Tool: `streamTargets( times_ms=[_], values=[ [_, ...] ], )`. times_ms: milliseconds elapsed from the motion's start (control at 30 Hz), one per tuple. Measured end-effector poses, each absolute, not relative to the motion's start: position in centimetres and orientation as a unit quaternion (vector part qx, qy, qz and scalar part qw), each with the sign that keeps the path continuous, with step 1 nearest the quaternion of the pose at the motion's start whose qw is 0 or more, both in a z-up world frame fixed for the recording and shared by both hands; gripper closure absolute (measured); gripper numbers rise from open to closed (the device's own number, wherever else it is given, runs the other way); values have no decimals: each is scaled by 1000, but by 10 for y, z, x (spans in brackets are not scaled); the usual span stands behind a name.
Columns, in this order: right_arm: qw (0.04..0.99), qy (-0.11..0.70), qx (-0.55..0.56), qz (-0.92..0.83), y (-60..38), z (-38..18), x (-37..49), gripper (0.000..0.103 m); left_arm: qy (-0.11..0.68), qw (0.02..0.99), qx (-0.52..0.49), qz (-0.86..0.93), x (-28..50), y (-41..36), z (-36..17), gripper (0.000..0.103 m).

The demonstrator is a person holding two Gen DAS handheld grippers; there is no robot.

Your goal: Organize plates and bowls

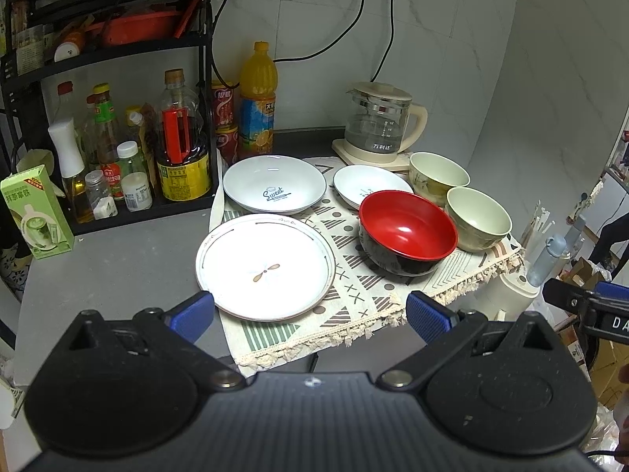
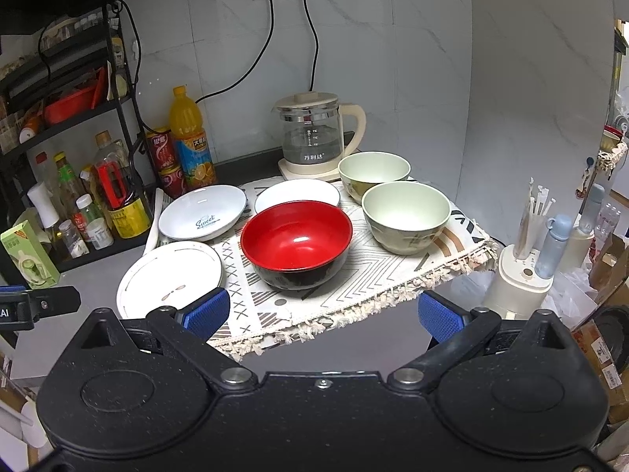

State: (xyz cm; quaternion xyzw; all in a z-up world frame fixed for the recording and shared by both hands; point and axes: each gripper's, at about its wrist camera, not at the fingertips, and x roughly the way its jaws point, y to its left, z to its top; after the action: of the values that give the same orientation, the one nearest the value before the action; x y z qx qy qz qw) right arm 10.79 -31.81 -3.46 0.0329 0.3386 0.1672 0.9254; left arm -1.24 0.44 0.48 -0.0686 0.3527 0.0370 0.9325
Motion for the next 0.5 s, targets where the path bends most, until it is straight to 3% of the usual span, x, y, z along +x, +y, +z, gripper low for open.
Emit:
streamTargets(
  times_ms=[500],
  values=[
    [923, 345, 33, 165, -321, -39, 106, 0, 354, 932, -71, 41, -19, -2, 1, 1]
  ],
)
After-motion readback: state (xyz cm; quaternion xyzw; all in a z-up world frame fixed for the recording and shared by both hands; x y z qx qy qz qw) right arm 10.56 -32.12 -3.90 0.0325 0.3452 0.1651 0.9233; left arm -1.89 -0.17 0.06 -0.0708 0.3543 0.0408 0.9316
